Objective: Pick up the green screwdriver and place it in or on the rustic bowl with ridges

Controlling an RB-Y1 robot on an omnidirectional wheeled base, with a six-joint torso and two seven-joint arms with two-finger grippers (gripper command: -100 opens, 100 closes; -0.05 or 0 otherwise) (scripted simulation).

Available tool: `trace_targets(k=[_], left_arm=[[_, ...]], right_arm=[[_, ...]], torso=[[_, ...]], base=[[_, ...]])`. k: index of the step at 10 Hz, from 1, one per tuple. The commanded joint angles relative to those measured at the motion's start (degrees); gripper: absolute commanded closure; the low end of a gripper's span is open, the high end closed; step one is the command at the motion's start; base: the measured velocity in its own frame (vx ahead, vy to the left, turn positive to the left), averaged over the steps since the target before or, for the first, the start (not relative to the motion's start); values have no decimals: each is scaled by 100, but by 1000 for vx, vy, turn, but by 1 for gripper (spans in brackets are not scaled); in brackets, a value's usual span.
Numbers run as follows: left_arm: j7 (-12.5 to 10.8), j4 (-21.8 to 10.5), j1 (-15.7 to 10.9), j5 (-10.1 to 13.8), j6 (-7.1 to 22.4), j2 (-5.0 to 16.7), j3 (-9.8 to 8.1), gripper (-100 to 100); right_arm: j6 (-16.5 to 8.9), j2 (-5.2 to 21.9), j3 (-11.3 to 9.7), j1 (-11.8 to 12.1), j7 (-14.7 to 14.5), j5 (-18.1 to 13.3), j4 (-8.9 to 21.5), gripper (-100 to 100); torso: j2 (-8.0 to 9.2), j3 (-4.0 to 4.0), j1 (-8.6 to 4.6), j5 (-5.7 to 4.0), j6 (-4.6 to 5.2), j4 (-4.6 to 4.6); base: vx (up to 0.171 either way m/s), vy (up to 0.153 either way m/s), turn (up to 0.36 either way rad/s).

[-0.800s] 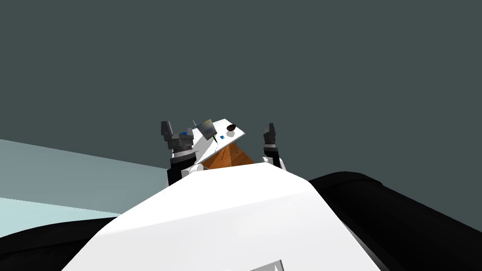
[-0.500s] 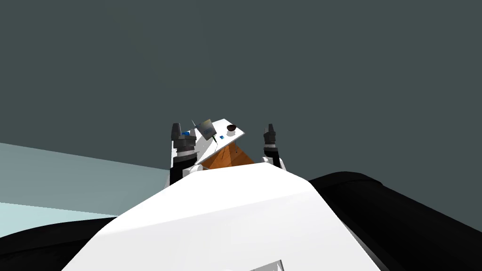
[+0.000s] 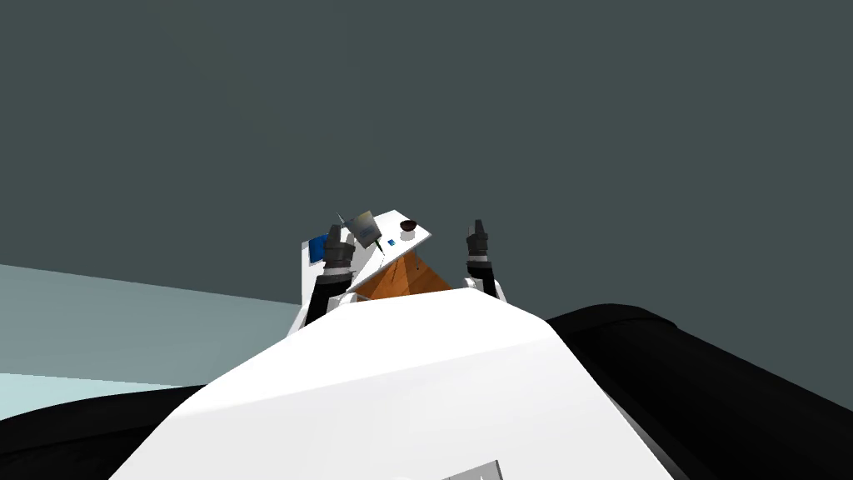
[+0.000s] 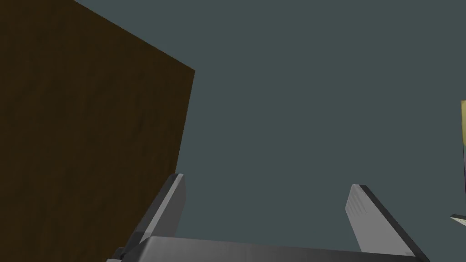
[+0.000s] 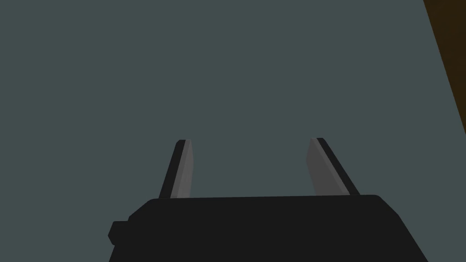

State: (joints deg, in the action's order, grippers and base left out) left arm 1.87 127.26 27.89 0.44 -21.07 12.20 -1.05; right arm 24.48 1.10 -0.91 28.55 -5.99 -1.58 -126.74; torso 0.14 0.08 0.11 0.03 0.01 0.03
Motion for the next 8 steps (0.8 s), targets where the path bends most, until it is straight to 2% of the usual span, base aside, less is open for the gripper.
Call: trace_targets(k=[1, 8], left_arm=[[68, -286, -93, -123, 15, 252, -2, -100], [405, -1556, -400, -743, 122, 1327, 65, -100]], right_arm=[[0, 0, 0, 0, 0, 0, 0, 0], [0, 0, 0, 0, 0, 0, 0, 0]], torso=[[0, 0, 0, 0, 0, 0], [3, 2, -2, 0, 0, 1]], base=[[-47, 23, -73], [-55, 18, -91]])
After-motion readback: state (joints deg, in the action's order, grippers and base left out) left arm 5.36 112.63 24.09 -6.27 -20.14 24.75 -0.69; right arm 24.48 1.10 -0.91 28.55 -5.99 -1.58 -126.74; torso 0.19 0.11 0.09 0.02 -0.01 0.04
